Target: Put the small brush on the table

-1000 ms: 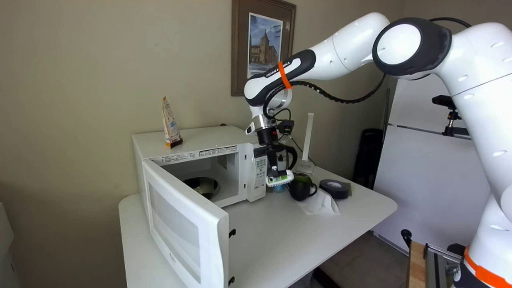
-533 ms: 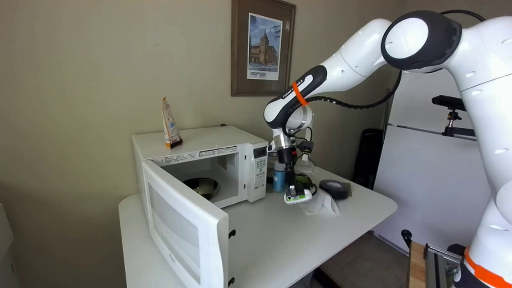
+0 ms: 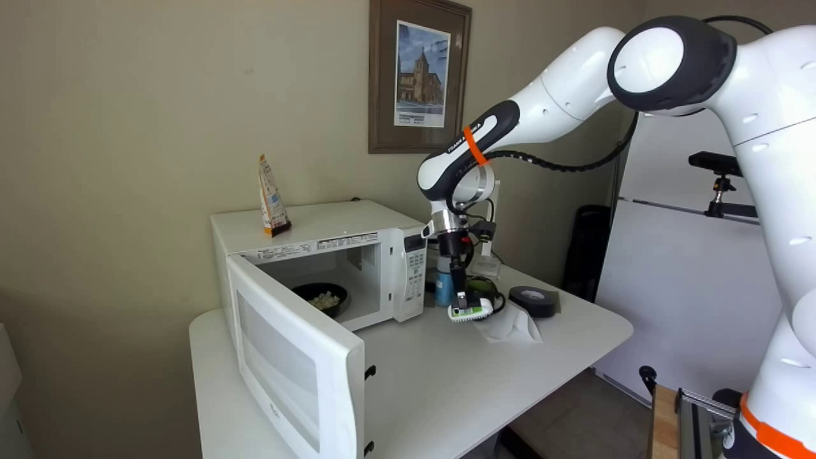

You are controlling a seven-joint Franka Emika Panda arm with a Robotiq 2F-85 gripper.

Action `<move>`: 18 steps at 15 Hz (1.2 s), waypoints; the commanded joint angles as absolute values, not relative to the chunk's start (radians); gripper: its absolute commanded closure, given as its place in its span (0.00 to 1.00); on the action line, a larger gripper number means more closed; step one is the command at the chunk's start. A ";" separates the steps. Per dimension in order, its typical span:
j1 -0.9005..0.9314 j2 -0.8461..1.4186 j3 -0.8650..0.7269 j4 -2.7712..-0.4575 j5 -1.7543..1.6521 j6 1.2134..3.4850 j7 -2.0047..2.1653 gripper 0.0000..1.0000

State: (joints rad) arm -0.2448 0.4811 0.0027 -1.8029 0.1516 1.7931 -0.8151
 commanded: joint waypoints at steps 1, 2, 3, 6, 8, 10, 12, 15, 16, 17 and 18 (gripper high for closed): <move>-0.269 0.559 0.012 -1.727 0.210 1.673 -0.861 0.95; -0.283 0.593 0.014 -1.702 0.237 1.626 -0.883 0.95; -0.292 0.623 0.012 -1.684 0.255 1.594 -0.894 0.95; -0.335 0.715 0.002 -1.641 0.309 1.545 -0.926 0.95; -0.366 0.776 0.001 -1.616 0.335 1.541 -0.955 0.95; -0.396 0.827 -0.002 -1.600 0.360 1.565 -0.977 0.95; -0.435 0.859 0.004 -1.578 0.409 1.577 -1.005 0.95; -0.467 0.892 0.008 -1.538 0.461 1.580 -1.039 0.95; -0.469 0.897 0.004 -1.532 0.468 1.591 -1.044 0.95; -0.473 0.908 0.002 -1.519 0.473 1.593 -1.046 0.95; -0.480 0.911 -0.002 -1.513 0.481 1.601 -1.044 0.95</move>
